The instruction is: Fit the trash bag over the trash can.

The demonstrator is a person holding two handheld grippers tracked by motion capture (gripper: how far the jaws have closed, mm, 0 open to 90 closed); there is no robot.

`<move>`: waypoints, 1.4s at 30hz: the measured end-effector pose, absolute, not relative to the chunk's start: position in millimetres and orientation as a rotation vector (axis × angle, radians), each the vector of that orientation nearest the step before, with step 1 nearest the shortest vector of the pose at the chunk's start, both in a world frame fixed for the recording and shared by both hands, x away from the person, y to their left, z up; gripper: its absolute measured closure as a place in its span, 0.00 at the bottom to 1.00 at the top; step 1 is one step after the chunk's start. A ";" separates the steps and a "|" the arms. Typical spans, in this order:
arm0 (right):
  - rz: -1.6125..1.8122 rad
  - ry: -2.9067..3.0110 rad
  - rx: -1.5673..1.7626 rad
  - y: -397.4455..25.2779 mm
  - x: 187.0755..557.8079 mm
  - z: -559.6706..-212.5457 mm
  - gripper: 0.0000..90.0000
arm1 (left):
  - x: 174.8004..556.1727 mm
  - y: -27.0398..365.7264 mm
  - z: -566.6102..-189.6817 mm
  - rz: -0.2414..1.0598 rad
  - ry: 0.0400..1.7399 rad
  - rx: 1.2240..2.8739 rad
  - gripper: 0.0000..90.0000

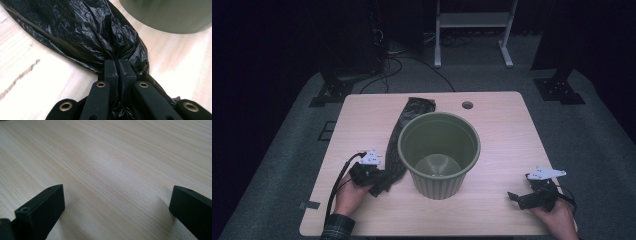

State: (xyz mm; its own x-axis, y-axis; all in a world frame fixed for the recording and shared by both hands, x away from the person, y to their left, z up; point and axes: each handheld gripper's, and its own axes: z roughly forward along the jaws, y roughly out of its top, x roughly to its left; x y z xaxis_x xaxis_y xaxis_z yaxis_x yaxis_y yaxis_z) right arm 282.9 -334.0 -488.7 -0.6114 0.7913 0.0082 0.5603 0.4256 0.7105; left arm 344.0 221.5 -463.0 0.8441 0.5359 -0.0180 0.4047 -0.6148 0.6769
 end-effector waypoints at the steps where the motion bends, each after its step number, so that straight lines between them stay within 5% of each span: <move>1: 0.989 2.357 1.163 -334.0 282.8 -488.7 0.00 | 342.0 222.8 -462.7 0.243 0.681 2.316 0.96; 27: 0.989 2.357 1.162 -334.0 282.8 -488.7 0.00 | 270.6 256.9 -463.9 0.189 0.684 2.318 0.94; 31: 0.989 2.356 1.163 -333.9 282.8 -488.7 0.00 | 262.9 261.9 -465.0 0.197 0.712 2.301 0.79; 37: 0.989 2.356 1.163 -334.0 282.9 -488.7 0.00 | 258.0 271.3 -458.4 0.225 0.798 2.261 0.40; 42: 0.988 2.356 1.163 -334.0 282.8 -488.7 0.00 | 261.8 272.9 -450.7 0.239 0.821 2.220 0.19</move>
